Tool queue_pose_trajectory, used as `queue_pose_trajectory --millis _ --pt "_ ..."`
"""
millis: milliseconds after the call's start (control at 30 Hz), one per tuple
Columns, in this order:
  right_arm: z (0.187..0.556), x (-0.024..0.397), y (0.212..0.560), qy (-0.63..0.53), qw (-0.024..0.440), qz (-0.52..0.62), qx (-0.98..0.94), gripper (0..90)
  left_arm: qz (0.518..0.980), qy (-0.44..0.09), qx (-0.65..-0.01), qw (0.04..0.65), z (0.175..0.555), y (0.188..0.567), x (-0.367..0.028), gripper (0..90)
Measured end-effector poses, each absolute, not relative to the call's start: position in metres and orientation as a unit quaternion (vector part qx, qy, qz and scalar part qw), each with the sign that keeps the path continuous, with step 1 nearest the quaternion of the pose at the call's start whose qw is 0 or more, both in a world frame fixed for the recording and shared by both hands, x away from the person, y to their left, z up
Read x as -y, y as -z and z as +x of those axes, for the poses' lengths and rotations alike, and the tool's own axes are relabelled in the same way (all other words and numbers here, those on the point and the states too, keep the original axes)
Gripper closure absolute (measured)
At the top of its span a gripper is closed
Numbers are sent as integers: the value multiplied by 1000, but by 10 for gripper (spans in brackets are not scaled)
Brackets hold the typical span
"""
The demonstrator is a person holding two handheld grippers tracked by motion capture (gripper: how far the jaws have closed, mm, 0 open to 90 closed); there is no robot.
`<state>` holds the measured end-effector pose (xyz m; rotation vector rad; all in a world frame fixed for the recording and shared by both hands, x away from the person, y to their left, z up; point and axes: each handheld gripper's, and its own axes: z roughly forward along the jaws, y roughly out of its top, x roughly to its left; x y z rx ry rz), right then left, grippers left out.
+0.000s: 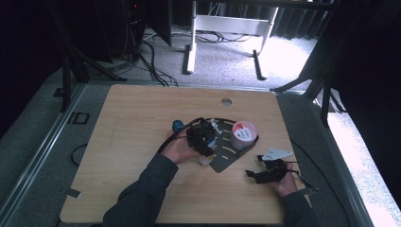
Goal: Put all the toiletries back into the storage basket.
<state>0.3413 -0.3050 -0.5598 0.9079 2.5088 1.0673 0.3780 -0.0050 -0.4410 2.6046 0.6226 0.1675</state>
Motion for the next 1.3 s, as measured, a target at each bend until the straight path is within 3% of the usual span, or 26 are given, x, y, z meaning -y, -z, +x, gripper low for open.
queue_pose_trajectory --millis 1300 --pt "341 305 560 -369 133 311 -866 150 924 -105 -267 251 400 429 27 545"
